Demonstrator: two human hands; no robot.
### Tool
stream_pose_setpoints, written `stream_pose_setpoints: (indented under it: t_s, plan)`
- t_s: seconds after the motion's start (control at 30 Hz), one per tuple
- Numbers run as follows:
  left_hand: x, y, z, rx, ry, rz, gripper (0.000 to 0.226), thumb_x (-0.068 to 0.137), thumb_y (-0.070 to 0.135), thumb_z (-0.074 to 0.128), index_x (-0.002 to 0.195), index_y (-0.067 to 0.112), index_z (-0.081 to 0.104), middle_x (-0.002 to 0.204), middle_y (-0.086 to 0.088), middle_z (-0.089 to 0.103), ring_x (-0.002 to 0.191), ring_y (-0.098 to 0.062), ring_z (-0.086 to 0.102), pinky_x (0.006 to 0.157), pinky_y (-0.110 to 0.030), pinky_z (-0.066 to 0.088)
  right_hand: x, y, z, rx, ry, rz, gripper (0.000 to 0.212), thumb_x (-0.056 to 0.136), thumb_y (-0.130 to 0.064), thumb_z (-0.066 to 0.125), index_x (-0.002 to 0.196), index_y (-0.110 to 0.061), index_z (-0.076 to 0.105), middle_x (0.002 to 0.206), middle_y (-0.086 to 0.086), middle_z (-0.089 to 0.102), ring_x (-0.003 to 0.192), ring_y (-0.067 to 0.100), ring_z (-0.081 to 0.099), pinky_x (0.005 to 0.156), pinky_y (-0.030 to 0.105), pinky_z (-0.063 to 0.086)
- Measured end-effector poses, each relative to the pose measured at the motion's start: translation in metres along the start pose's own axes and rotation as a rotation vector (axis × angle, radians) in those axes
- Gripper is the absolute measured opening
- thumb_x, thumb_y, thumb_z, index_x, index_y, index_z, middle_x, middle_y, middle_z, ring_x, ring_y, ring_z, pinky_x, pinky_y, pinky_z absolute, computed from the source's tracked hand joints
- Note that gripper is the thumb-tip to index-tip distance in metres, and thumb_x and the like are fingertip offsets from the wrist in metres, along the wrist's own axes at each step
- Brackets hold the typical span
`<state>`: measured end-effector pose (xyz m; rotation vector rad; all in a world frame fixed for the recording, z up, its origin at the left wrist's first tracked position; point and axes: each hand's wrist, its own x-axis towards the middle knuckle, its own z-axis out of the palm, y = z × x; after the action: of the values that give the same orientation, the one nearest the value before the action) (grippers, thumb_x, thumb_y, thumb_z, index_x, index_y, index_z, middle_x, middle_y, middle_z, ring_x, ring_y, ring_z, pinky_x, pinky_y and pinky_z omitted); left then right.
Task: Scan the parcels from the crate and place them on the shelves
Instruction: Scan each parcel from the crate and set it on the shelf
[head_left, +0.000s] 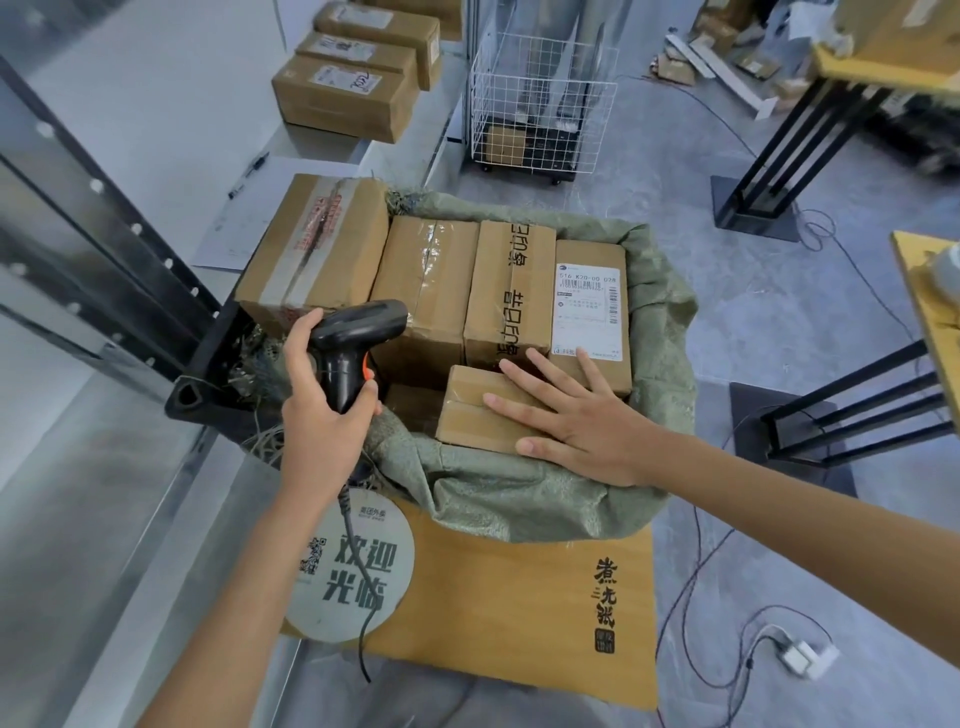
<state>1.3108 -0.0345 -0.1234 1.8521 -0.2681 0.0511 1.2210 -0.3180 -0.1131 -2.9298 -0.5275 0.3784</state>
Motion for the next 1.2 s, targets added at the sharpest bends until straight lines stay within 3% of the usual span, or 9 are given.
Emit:
stream_pose_setpoints:
  t_s: [0.13, 0.27, 0.43, 0.6, 0.73, 0.8, 0.87, 1.03, 1.2]
  plan:
    - [0.000, 0.001, 0.001, 0.020, 0.032, 0.012, 0.087, 0.093, -0.008, 0.064, 0.146, 0.052, 0.030, 0.115, -0.004, 0.066, 0.076, -0.013, 0.075, 0.078, -0.016, 0.057, 0.017, -0.011, -0.005, 0.125, 0.156, 0.025, 0.057, 0.099, -0.067, 0.002, 0.153, -0.053, -0.011, 0.165, -0.018, -0.019, 0.150, 0.011, -0.026, 0.117, 0.056, -0.021]
    - [-0.007, 0.012, 0.002, 0.118, 0.083, 0.035, 0.085, 0.092, -0.003, 0.068, 0.149, 0.048, 0.030, 0.129, 0.004, 0.063, 0.087, -0.011, 0.075, 0.082, -0.010, 0.053, 0.031, -0.012, 0.007, 0.004, 0.083, 0.024, 0.060, 0.095, -0.066, -0.002, 0.152, -0.050, -0.011, 0.167, -0.011, -0.015, 0.150, 0.015, -0.027, 0.118, 0.056, -0.021]
    - [-0.043, 0.039, 0.002, 0.140, 0.212, 0.076, 0.086, 0.092, -0.002, 0.069, 0.147, 0.051, 0.031, 0.123, 0.019, 0.063, 0.087, -0.018, 0.074, 0.081, -0.038, 0.062, 0.035, -0.006, 0.017, -0.003, 0.108, 0.002, 0.063, 0.092, -0.066, -0.007, 0.152, -0.050, -0.012, 0.168, -0.009, -0.010, 0.153, 0.018, -0.021, 0.117, 0.054, -0.021]
    - [-0.087, 0.077, 0.001, 0.171, 0.307, 0.135, 0.090, 0.089, -0.009, 0.068, 0.142, 0.054, 0.032, 0.122, 0.046, 0.051, 0.097, -0.004, 0.069, 0.079, -0.018, 0.057, 0.035, -0.002, 0.019, -0.012, 0.109, -0.009, 0.071, 0.087, -0.070, -0.012, 0.154, -0.048, -0.009, 0.168, -0.008, -0.008, 0.153, 0.020, -0.019, 0.116, 0.058, -0.018]
    - [-0.125, 0.089, -0.019, 0.174, 0.428, 0.093, 0.086, 0.091, -0.008, 0.068, 0.143, 0.048, 0.030, 0.128, 0.022, 0.059, 0.099, -0.019, 0.070, 0.085, -0.018, 0.054, 0.033, -0.001, 0.018, -0.009, 0.082, -0.014, 0.070, 0.087, -0.070, -0.009, 0.154, -0.049, -0.011, 0.168, -0.007, -0.009, 0.153, 0.020, -0.020, 0.116, 0.058, -0.018]
    - [-0.140, 0.094, -0.034, 0.187, 0.454, 0.090, 0.084, 0.092, -0.009, 0.067, 0.144, 0.045, 0.028, 0.122, -0.004, 0.063, 0.094, -0.026, 0.069, 0.088, -0.036, 0.058, 0.032, -0.001, 0.015, -0.002, 0.080, -0.001, 0.071, 0.087, -0.071, -0.008, 0.155, -0.048, -0.009, 0.168, -0.008, -0.009, 0.153, 0.020, -0.019, 0.117, 0.060, -0.015]
    - [-0.156, 0.099, -0.050, 0.213, 0.491, 0.106, 0.083, 0.091, -0.011, 0.066, 0.144, 0.040, 0.028, 0.115, -0.010, 0.062, 0.087, -0.025, 0.067, 0.084, -0.047, 0.057, 0.031, -0.009, 0.008, 0.089, 0.086, 0.023, 0.070, 0.090, -0.071, -0.001, 0.156, -0.048, -0.004, 0.168, -0.010, -0.010, 0.153, 0.021, -0.020, 0.114, 0.063, -0.017]
    - [-0.207, 0.100, -0.097, 0.331, 0.663, 0.125, 0.080, 0.093, -0.005, 0.068, 0.143, 0.045, 0.030, 0.110, -0.006, 0.066, 0.082, -0.013, 0.068, 0.073, -0.017, 0.055, 0.041, -0.105, -0.020, 0.107, 0.183, -0.144, 0.067, 0.092, -0.072, 0.000, 0.155, -0.050, -0.006, 0.165, -0.014, -0.015, 0.152, 0.021, -0.023, 0.111, 0.058, -0.024]
    - [-0.290, 0.113, -0.154, 0.387, 0.838, 0.069, 0.076, 0.095, -0.002, 0.066, 0.140, 0.049, 0.031, 0.110, -0.009, 0.065, 0.078, -0.025, 0.065, 0.068, -0.022, 0.055, 0.052, -0.270, -0.033, 0.077, 0.238, -0.423, 0.062, 0.103, -0.058, 0.016, 0.159, -0.040, -0.003, 0.168, -0.009, -0.014, 0.153, 0.022, -0.019, 0.116, 0.062, -0.014]
